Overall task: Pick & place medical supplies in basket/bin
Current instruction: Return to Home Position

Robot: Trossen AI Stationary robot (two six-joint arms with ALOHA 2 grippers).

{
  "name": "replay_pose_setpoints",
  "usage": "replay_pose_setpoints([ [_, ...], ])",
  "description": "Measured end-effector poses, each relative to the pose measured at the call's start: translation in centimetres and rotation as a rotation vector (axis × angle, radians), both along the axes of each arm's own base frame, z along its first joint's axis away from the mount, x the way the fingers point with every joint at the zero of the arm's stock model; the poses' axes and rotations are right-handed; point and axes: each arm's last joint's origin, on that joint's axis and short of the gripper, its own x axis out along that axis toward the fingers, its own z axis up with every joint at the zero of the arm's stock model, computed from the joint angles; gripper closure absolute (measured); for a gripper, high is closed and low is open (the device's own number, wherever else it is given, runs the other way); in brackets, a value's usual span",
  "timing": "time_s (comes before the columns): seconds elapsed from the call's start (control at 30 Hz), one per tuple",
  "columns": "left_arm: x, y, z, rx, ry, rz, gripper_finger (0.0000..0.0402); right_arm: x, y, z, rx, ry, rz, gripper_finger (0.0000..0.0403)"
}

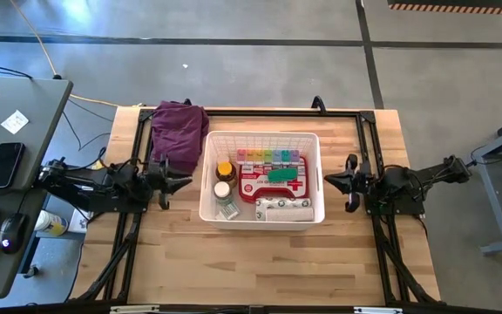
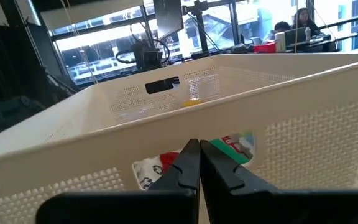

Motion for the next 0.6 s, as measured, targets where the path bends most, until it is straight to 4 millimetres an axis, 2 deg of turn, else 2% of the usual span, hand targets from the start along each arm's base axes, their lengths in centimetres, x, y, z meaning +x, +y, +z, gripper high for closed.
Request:
replay_pose_setpoints([
  [0.2, -0.01, 0.17, 0.01, 0.135, 0.028, 0.062, 0.0241, 0.00, 0.00, -0.01, -0.100, 0.018, -0.005, 0.0402],
  [0.6, 0.03, -0.12, -0.05, -0.043, 0.006, -0.040, 0.0239, 0.02, 0.09, 0.03, -0.079, 0.008, 0.025, 0.0402],
])
